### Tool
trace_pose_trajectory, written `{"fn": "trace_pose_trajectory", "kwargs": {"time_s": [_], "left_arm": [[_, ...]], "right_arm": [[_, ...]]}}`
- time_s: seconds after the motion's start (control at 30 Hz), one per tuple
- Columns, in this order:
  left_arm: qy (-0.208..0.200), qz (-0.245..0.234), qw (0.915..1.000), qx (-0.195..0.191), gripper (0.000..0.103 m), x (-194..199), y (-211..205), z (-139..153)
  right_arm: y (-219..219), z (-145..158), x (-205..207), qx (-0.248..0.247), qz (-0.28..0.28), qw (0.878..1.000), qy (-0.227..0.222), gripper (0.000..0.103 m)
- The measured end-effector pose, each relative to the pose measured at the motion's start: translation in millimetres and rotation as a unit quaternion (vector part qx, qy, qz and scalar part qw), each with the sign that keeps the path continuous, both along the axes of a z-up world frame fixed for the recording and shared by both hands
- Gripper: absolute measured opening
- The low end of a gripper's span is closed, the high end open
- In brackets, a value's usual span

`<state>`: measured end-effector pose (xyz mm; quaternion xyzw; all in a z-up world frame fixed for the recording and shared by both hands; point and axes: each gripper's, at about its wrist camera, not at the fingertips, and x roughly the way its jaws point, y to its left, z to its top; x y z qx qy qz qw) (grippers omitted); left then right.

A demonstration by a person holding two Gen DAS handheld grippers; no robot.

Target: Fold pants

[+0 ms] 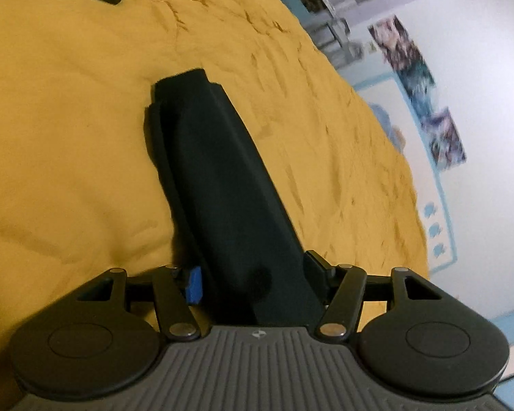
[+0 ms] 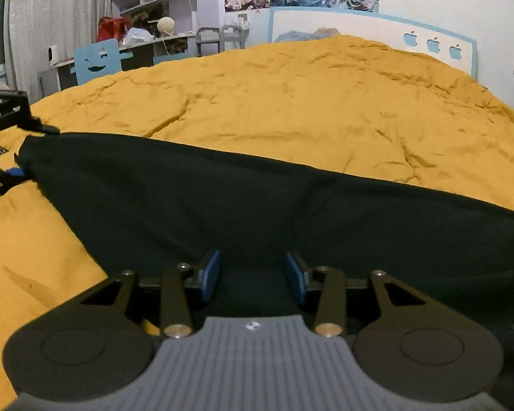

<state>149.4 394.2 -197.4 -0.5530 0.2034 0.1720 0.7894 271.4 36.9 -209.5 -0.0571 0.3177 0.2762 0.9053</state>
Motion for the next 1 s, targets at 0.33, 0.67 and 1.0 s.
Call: {"fn": "trace_pose_trajectory", "kwargs": {"time_s": [0.33,0.67,1.0], "left_arm": [[-0.029,0.08,0.9949,-0.053,0.024,1.8,14.3,-19.2],[-0.053,0.046,0.9969,0.037,0.005,8.9,0.6,20.4],[-0.074,-0.09,0.9644,0.237,0.006,49.6,-109.7,114.1]], "right_arm": [[-15.6,-5.6,5.6,0.0,0.001,1.0,0.006,0.039],[-27.0,-5.5,13.2,0.037,-0.004,0.999,0.031,0.04],[-92.0,29.4,12.1,0.181,-0.047,0.978,0.088,0.046]]}}
